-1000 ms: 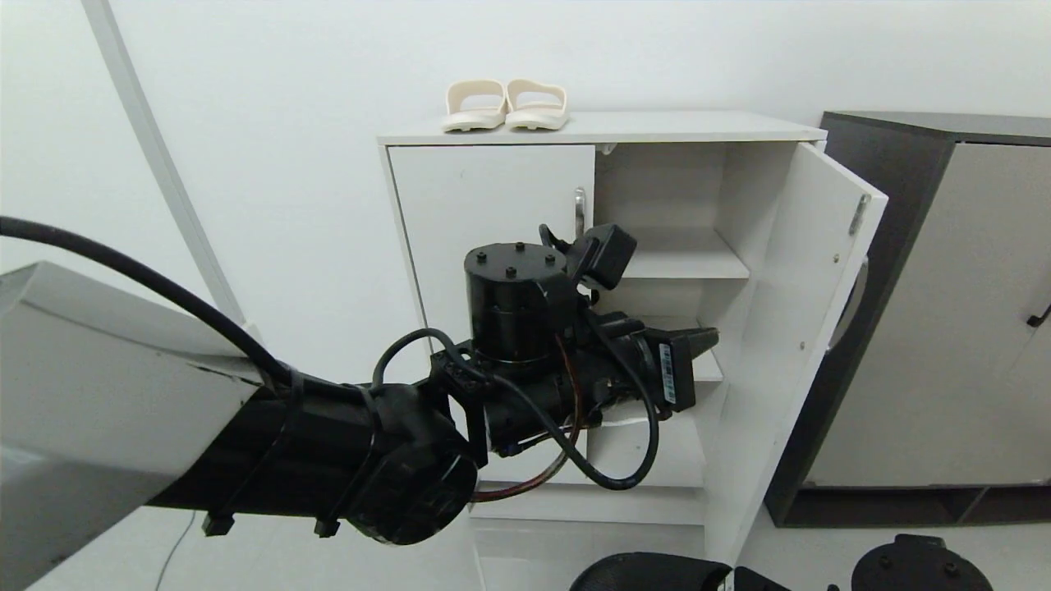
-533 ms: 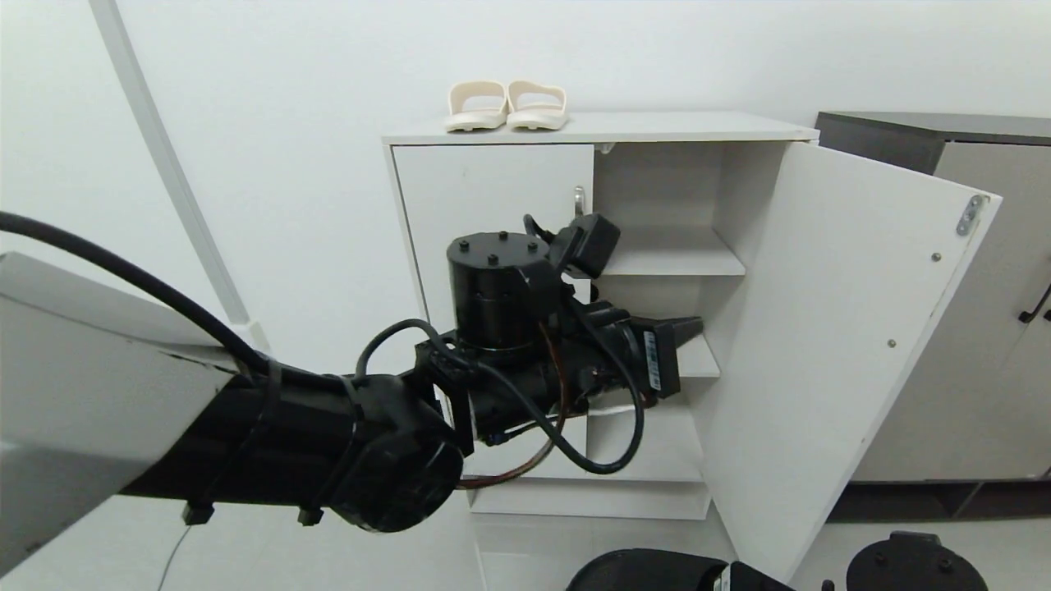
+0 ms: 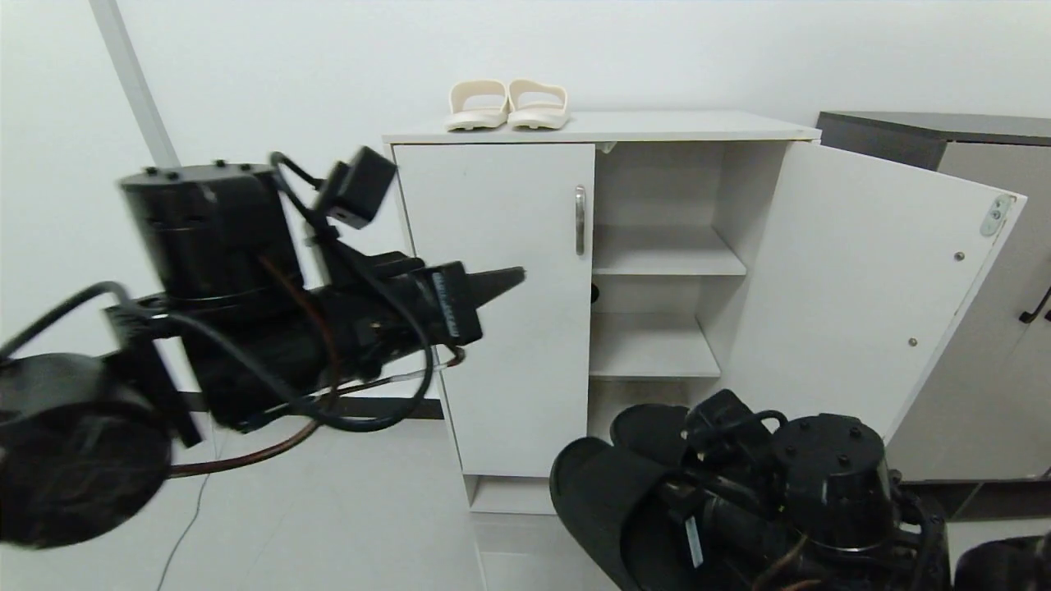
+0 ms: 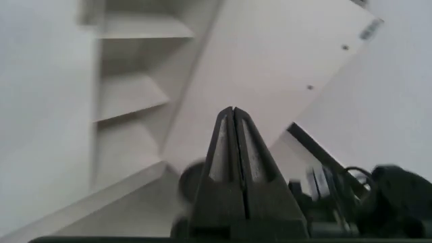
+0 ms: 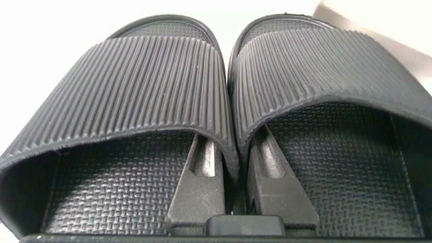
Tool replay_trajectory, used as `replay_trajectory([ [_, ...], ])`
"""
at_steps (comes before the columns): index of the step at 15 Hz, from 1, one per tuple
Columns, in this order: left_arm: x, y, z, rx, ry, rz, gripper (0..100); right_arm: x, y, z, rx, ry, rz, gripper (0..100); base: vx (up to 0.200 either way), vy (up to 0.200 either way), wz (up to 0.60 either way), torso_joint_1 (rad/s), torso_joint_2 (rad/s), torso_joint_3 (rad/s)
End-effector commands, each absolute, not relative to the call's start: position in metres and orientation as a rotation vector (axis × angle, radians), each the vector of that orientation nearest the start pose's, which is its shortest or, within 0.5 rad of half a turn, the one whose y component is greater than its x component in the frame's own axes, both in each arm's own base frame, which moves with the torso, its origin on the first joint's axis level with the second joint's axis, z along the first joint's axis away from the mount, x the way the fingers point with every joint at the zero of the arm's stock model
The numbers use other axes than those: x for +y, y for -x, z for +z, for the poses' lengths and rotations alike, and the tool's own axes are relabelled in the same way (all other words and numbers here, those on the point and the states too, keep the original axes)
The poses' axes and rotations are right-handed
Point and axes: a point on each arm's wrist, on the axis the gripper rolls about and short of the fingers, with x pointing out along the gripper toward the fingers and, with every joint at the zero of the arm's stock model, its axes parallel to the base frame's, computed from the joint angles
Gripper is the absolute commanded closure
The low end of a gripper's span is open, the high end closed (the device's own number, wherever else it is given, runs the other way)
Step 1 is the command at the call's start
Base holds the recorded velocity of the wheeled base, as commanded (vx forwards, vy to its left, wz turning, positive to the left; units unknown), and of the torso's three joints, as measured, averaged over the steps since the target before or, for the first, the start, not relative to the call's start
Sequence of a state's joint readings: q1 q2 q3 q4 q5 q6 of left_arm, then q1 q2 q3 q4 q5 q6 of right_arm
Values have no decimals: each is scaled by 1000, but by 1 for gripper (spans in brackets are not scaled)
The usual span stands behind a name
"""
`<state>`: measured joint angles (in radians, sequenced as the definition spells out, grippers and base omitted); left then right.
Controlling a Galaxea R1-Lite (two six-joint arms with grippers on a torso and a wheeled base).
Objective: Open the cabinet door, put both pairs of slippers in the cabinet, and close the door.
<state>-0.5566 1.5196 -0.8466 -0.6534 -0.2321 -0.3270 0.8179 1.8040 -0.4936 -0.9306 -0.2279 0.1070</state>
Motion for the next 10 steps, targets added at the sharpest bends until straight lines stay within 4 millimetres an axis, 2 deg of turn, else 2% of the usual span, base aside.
replay_trajectory([
  [1, -76, -150, 252, 85, 264, -515, 100, 213, -227, 96, 362, 56, 433, 100, 0, 0, 0, 0, 0, 0],
  [3, -53, -121, 235, 67, 188, -368, 100, 216, -242, 98, 334, 23, 347, 100, 0, 0, 0, 0, 0, 0],
  [5, -15, -81, 207, 17, 130, -24, 100, 215, -251, 98, 316, 20, 280, 100, 0, 0, 0, 0, 0, 0],
  [6, -7, -71, 199, -2, 135, 46, 100, 215, -251, 98, 316, 20, 280, 100, 0, 0, 0, 0, 0, 0],
  [8, 8, -42, 168, -12, 129, 279, 100, 216, -251, 98, 317, 23, 282, 100, 0, 0, 0, 0, 0, 0],
  [9, 8, -30, 155, -32, 121, 319, 100, 216, -250, 97, 318, 25, 283, 100, 0, 0, 0, 0, 0, 0],
  [10, 6, -20, 146, -60, 117, 284, 100, 216, -250, 97, 319, 25, 283, 100, 0, 0, 0, 0, 0, 0],
])
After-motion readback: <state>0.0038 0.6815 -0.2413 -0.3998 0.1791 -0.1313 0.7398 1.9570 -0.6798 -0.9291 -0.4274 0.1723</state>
